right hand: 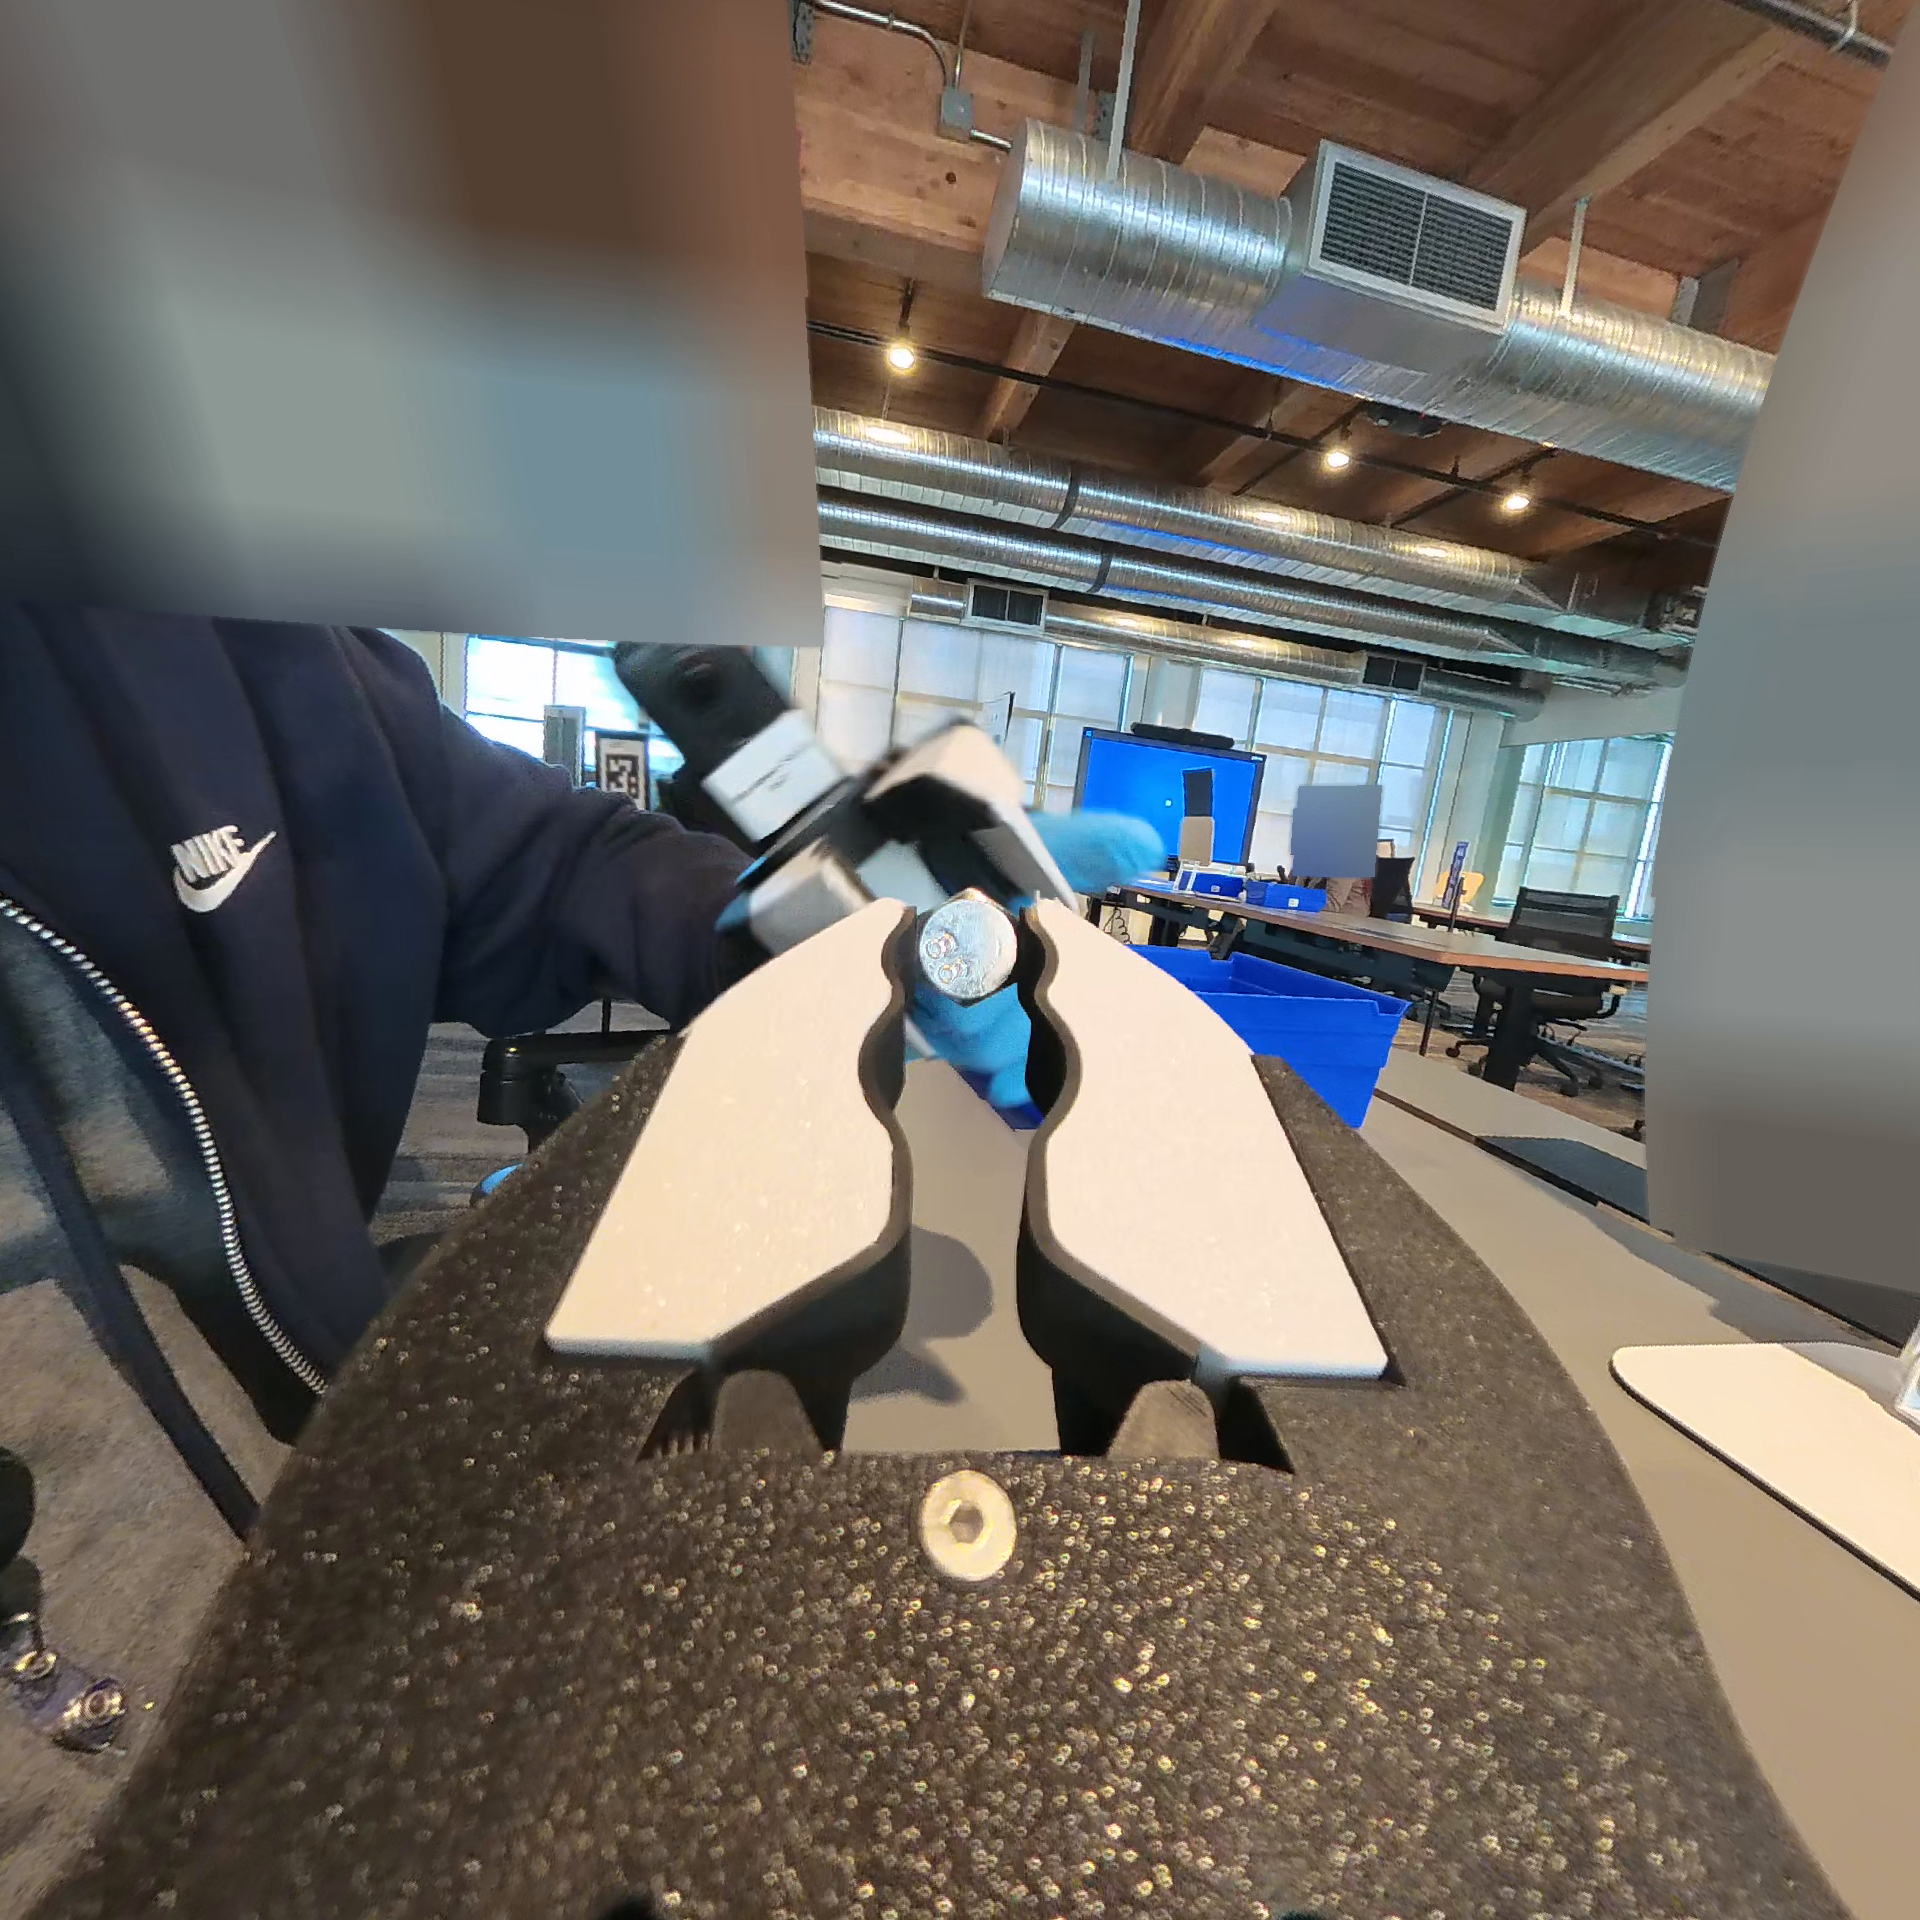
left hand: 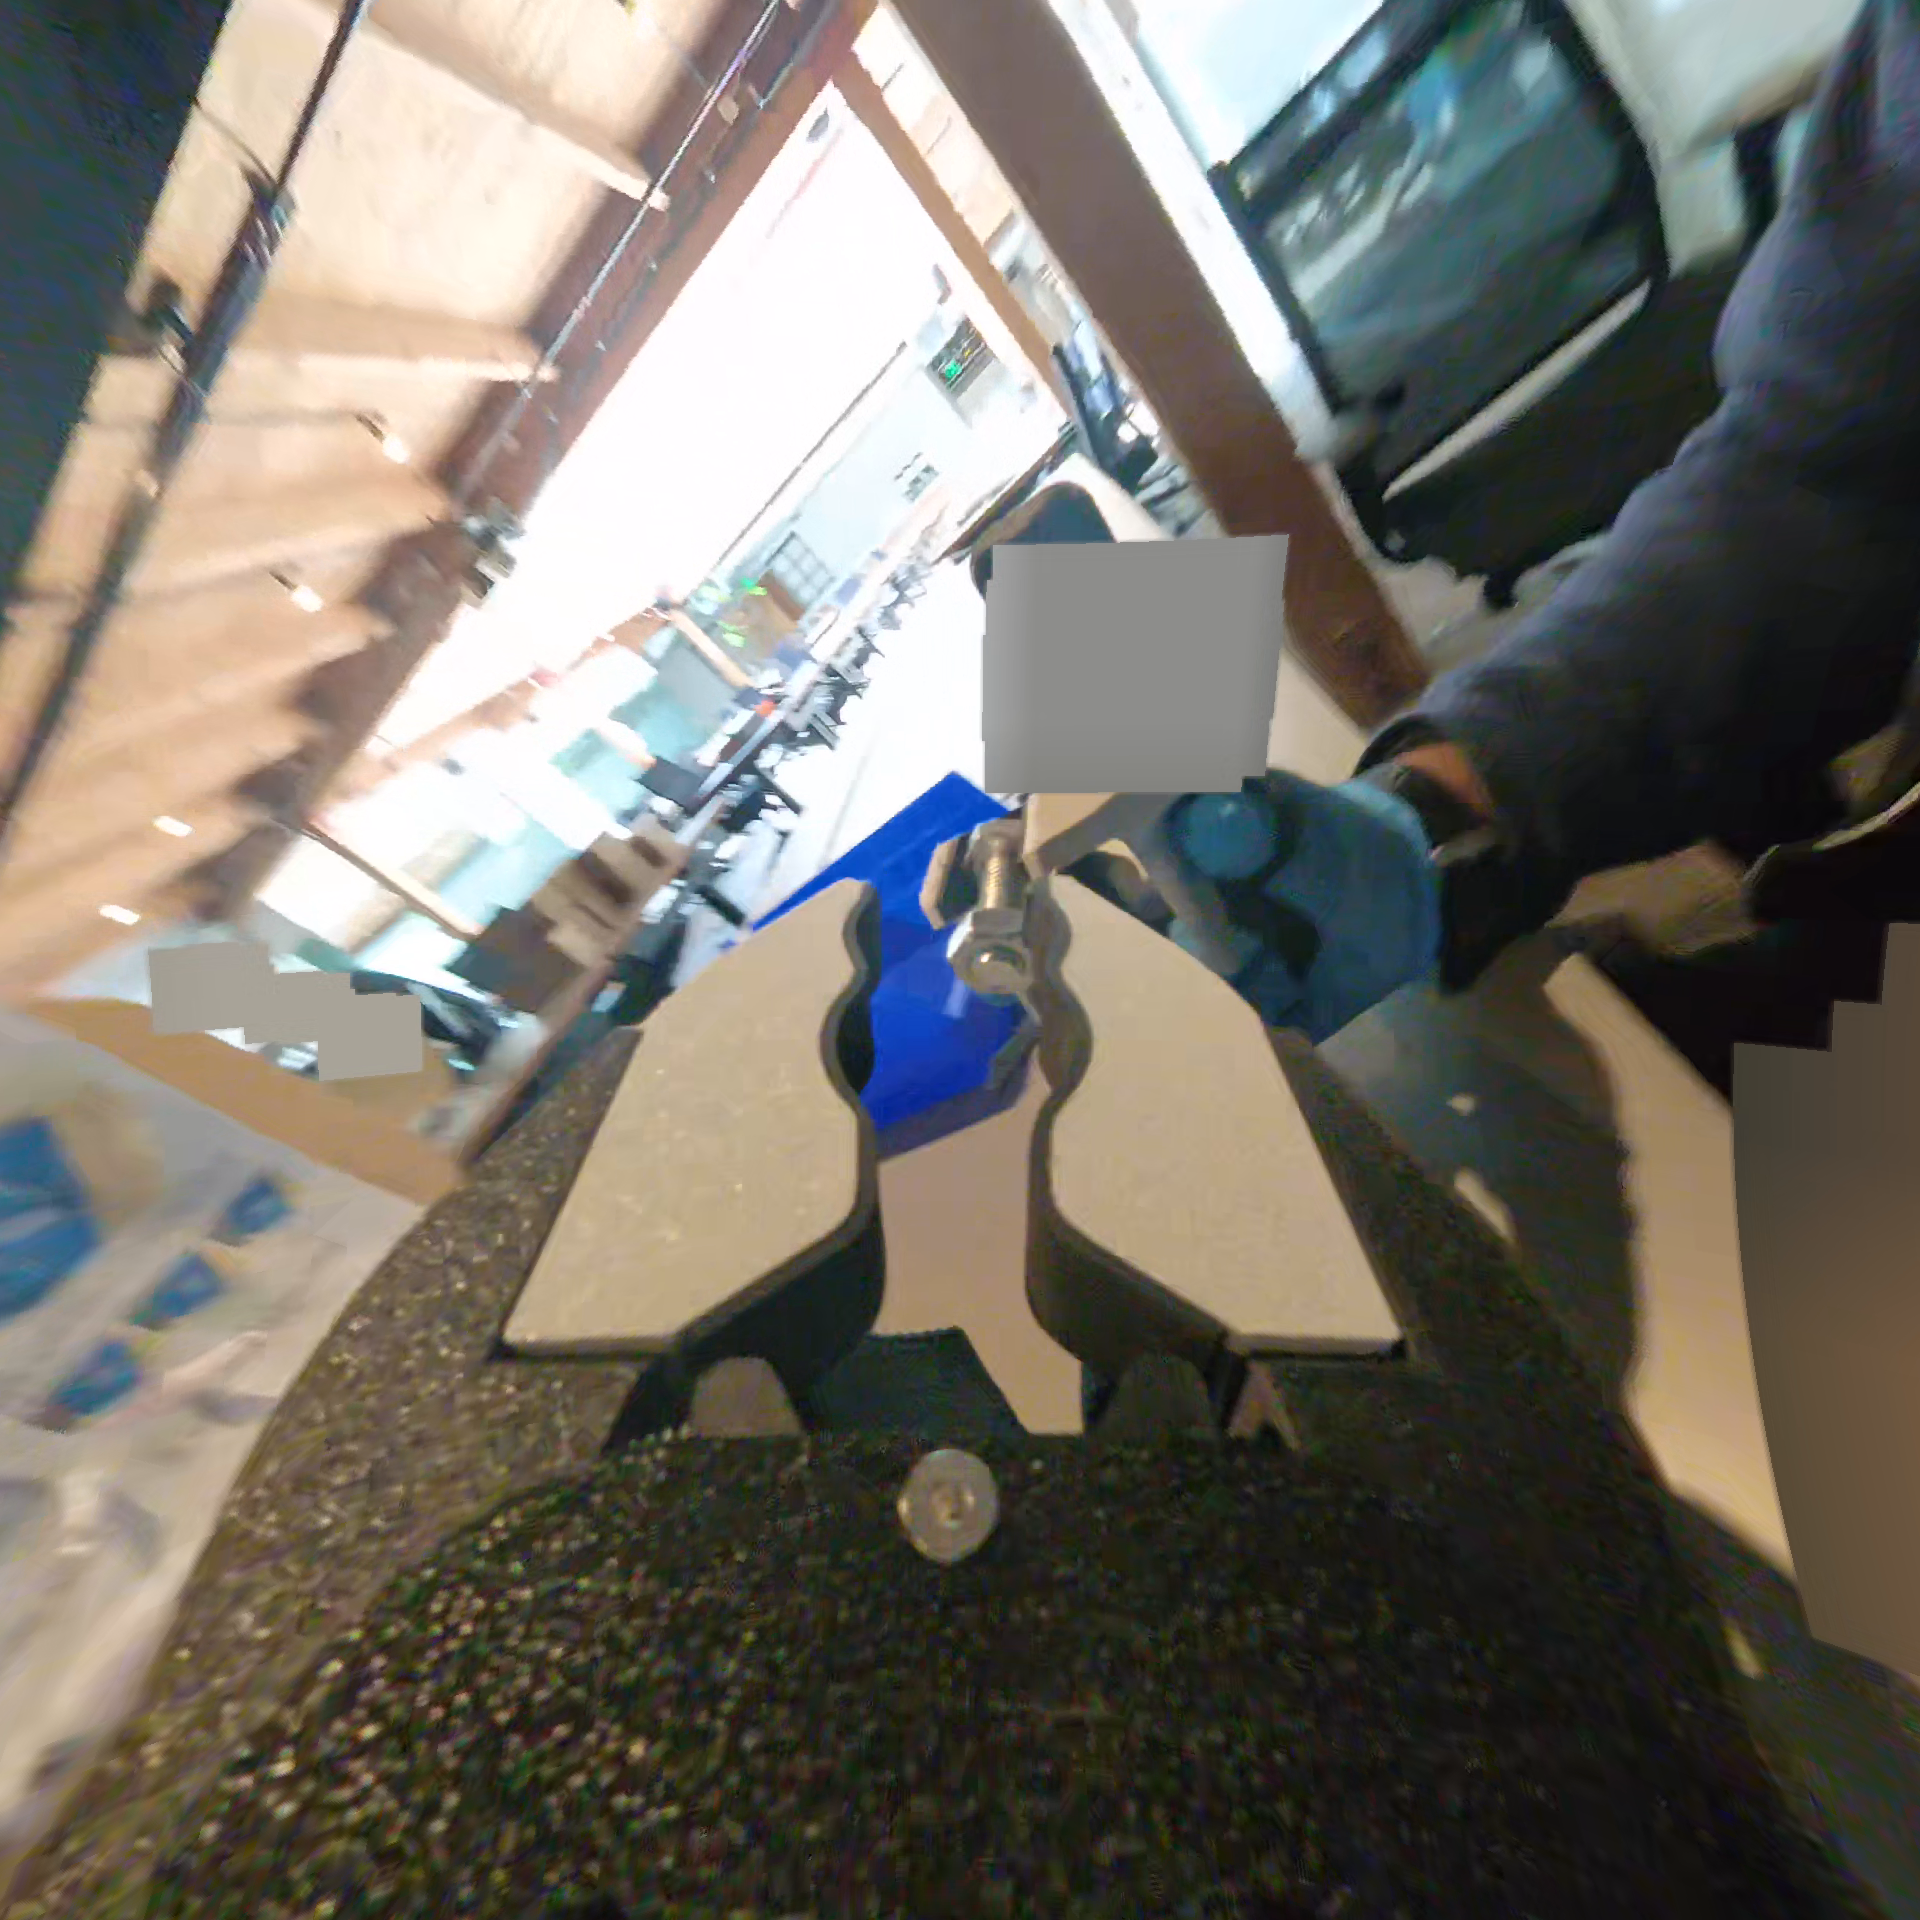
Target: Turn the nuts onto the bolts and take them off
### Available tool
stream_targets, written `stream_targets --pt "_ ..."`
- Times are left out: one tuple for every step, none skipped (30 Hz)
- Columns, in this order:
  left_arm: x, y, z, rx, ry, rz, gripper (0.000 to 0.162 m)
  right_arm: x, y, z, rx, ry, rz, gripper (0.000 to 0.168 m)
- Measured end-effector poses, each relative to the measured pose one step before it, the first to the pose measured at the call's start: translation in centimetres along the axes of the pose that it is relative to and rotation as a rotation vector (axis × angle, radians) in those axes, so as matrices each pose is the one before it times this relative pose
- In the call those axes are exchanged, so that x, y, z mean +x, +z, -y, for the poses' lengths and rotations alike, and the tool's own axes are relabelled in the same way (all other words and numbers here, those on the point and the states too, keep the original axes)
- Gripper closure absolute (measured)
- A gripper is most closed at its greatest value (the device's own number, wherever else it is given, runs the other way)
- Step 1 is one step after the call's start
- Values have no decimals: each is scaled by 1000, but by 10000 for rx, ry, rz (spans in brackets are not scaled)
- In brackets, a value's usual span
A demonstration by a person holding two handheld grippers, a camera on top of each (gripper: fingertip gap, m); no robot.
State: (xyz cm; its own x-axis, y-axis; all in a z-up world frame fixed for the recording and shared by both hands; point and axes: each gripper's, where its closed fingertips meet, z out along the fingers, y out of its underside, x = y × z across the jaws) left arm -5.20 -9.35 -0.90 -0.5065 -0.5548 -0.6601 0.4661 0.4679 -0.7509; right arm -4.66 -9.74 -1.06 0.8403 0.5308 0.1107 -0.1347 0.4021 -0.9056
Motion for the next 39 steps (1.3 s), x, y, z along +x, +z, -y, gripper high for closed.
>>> stream_targets --pt "105 17 -59 104 -696 -249 135 -20 5 0 -6 0 10 150" --pt "104 15 25 149 -658 -225 136 -6 6 -7 -2 1 8 150" --pt "79 29 41 151 -618 -195 137 -16 -4 0 -2 -1 2 150" --pt "174 63 -43 64 -618 -272 138 0 -4 4 2 5 4 150" --pt "-35 56 -73 27 -591 -117 138 -8 -1 -4 4 3 3 150" --pt "-160 37 -41 53 -507 -30 139 -1 -2 -3 -2 -4 2 150" --pt "-59 11 -84 19 -507 -132 139 -19 4 -3 -1 -1 9 150" --pt "-125 -5 -45 38 -514 -93 139 -18 6 -1 1 -2 9 150" --pt "-249 -37 -3 73 -497 -17 139 -15 0 9 -2 -4 5 150" --pt "-125 -36 -29 49 -504 -103 139 3 -7 -4 3 2 2 150" --pt "-5 -17 -60 29 -503 -187 139 0 3 16 12 7 3 150" --pt "-10 -23 -51 46 -429 -152 138 0 3 11 9 13 10 150" --pt "-26 -16 -15 77 -297 -86 137 0 -9 4 8 11 6 150" --pt "57 10 -87 13 -182 -108 137 1 8 -2 1 2 2 150" --pt "124 65 -187 -72 -82 -117 136 -7 5 -6 -8 6 7 150" --pt "130 86 -181 -83 6 -65 134 -12 14 -21 -9 6 8 150" --pt "161 121 -174 -86 56 -61 134 -9 13 -22 -10 3 7 150" --pt "141 137 -175 -97 75 -28 133 -11 19 -28 -11 7 11 150" --pt "42 115 -108 -64 114 40 134 -14 20 -20 -14 1 6 150" --pt "-10 48 -18 -16 246 96 141 -15 16 -38 -20 -2 2 150" --pt "-9 12 34 -15 421 120 145 3 16 -15 -11 1 -1 150" --pt "-34 9 -20 -88 614 182 145 23 -1 -11 1 6 -12 150" --pt "-54 7 -56 -161 876 268 145 50 -17 -3 -4 19 -19 150" --pt "-20 21 -74 -212 1184 344 145 39 -16 -4 3 20 -12 150" --pt "8 27 -88 -266 1533 412 145 -2 -12 25 12 2 -1 150" --pt "-6 23 -134 -331 1794 458 145 8 -3 12 6 -10 -5 150" --pt "22 31 -218 -416 1830 411 145 9 -10 -1 -4 -8 -7 150" --pt "125 27 -213 -397 1646 267 142 -18 -6 5 7 -2 10 150" --pt "232 11 -11 -186 1261 131 137 -23 -4 38 22 -2 16 150" --pt "183 -84 330 126 552 30 135 0 1 18 11 -3 -2 150" --pt "33 -124 574 363 -380 -82 134 22 -8 7 3 5 -7 150" --pt "-106 -60 468 372 -960 -139 131 8 -24 23 15 7 0 150" --pt "-276 -37 240 282 -1089 -99 129 10 -20 28 11 -7 -10 150" --pt "-371 -34 33 181 -1017 -58 128 14 -18 3 -4 -13 -12 150" --pt "-390 -43 -114 106 -916 -31 127 2 -8 4 0 -3 -4 150" --pt "-349 -60 -198 58 -838 -35 127 7 -2 -6 3 -3 -4 150" --pt "-188 -45 -187 57 -804 -108 127 1 0 0 0 -1 0 150" --pt "-1 -10 -213 36 -794 -210 127 1 -10 11 4 0 2 150" --pt "76 21 -198 21 -761 -225 127 3 -8 15 7 -1 0 150"
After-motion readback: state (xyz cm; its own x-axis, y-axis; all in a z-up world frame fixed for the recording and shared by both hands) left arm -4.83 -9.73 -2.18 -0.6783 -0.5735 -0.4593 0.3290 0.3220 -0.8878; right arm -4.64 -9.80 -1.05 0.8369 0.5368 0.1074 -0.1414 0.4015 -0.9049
